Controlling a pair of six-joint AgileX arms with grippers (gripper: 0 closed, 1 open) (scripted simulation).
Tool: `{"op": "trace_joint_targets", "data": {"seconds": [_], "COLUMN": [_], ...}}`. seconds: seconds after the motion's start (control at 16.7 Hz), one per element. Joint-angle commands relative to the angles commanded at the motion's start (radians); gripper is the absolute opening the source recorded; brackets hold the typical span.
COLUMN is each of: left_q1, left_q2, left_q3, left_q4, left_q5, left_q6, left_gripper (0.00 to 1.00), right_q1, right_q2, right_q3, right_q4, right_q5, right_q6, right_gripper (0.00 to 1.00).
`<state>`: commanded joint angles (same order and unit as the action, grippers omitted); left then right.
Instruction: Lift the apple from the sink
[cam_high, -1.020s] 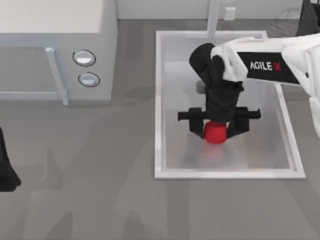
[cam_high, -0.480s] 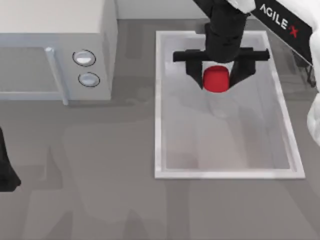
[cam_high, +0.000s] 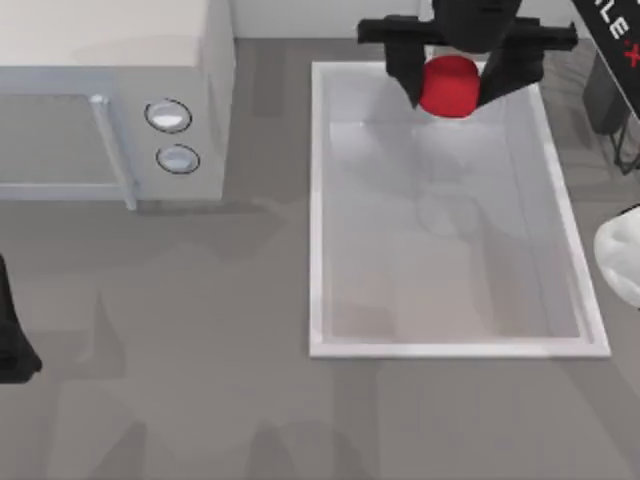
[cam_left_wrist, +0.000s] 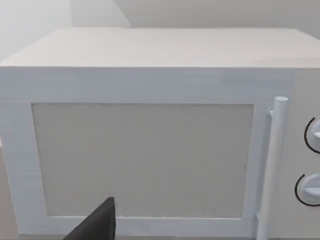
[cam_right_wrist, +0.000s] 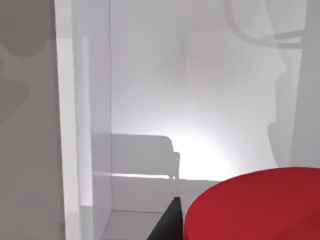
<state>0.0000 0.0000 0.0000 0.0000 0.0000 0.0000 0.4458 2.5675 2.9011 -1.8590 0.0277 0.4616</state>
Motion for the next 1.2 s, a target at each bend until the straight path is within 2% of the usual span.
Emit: {"op": "trace_joint_targets", "data": {"seconds": [0.18,0.24,0.54,0.78,1.2], "left_q1": [0.0,0.0,0.0,0.0,0.0], "left_q2": [0.0,0.0,0.0,0.0,0.0], "left_q3": [0.0,0.0,0.0,0.0,0.0], "left_q4": [0.0,0.0,0.0,0.0,0.0], "left_q5": [0.0,0.0,0.0,0.0,0.0], "left_q6": [0.0,0.0,0.0,0.0,0.0], "left_gripper": [1.0,1.0,1.0,1.0,1.0], "right_q1": [0.0,0.009,-0.031,-0.12,-0.327], "right_q2": [0.0,0.083,0.01,-0.155,-0.533], "right_q3": [0.001,0.183,0.075,-0.202,-0.913], "right_q4": [-0.001,0.034,0.071,0.154,0.344], "right_q5": [0.0,-0.006,-0.008,-0.011,-0.02], "right_q6": [0.0,0.002,-0.038,-0.126,-0.331], "right_gripper": [0.0,0.0,0.0,0.0,0.0]}}
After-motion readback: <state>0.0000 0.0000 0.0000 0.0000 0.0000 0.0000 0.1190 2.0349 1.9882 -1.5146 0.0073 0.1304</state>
